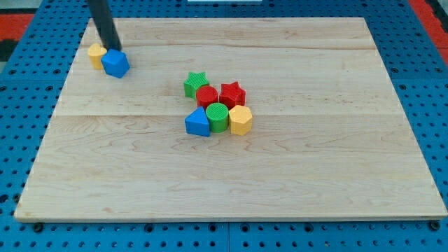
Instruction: Move the blue cube towards the group of blocks
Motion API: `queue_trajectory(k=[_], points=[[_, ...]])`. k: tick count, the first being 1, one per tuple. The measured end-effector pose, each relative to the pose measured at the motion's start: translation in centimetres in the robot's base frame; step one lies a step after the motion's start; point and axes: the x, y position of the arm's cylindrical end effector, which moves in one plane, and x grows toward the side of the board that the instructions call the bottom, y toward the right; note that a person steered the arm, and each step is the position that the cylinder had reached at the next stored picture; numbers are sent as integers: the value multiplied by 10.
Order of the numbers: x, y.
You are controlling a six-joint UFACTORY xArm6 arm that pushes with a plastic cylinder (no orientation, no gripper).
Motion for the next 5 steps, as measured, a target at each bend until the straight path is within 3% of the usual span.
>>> queue_trajectory(k=[2, 3, 4, 5], points=[[23, -5], [14, -50], [33, -65], [56, -19]])
